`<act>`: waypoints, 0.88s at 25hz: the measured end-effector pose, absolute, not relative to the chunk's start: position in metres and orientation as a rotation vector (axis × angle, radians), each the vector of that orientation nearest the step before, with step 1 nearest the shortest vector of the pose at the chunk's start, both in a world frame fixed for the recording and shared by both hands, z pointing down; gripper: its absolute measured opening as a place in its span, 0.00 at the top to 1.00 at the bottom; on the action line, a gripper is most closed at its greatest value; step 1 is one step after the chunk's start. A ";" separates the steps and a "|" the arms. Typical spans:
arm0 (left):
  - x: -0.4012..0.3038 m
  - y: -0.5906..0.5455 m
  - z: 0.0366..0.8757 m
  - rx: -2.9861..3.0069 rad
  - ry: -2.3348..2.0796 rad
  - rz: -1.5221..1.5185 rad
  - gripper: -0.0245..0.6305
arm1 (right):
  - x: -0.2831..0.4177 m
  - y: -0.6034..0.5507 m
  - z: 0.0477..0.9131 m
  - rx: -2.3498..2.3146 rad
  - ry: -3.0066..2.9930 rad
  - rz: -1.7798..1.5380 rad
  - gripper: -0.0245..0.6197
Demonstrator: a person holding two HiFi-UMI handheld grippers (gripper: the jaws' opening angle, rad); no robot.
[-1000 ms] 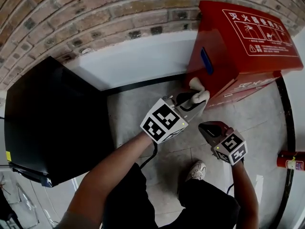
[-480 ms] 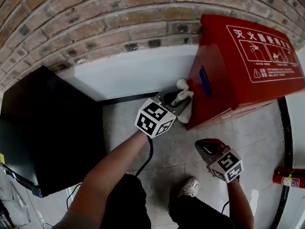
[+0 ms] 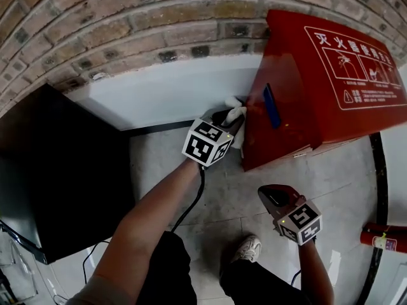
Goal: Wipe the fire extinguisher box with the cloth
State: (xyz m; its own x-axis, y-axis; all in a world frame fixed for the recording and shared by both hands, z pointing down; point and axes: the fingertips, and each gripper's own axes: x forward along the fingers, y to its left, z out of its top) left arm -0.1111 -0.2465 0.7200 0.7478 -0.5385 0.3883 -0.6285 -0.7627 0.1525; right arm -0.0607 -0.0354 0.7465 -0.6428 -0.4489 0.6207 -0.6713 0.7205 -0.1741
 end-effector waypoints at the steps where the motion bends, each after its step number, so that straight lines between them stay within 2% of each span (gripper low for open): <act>1: -0.110 -0.243 0.722 2.669 -0.893 0.466 0.80 | -0.061 -0.035 0.747 0.851 -2.370 0.534 0.92; 15: -0.086 -0.116 0.763 2.572 -0.511 0.482 0.80 | -0.062 -0.026 0.767 0.911 -2.331 0.601 0.92; 22: -0.088 -0.125 0.805 2.545 -0.555 0.606 0.80 | -0.057 -0.022 0.778 0.879 -2.317 0.621 0.92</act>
State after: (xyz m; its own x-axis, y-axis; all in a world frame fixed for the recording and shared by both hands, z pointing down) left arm -0.0879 -0.1246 0.8054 0.8212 -0.2721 0.5015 -0.4761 -0.8113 0.3394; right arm -0.0566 -0.0220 0.7779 -0.6156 -0.4373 0.6555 -0.7065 0.6748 -0.2133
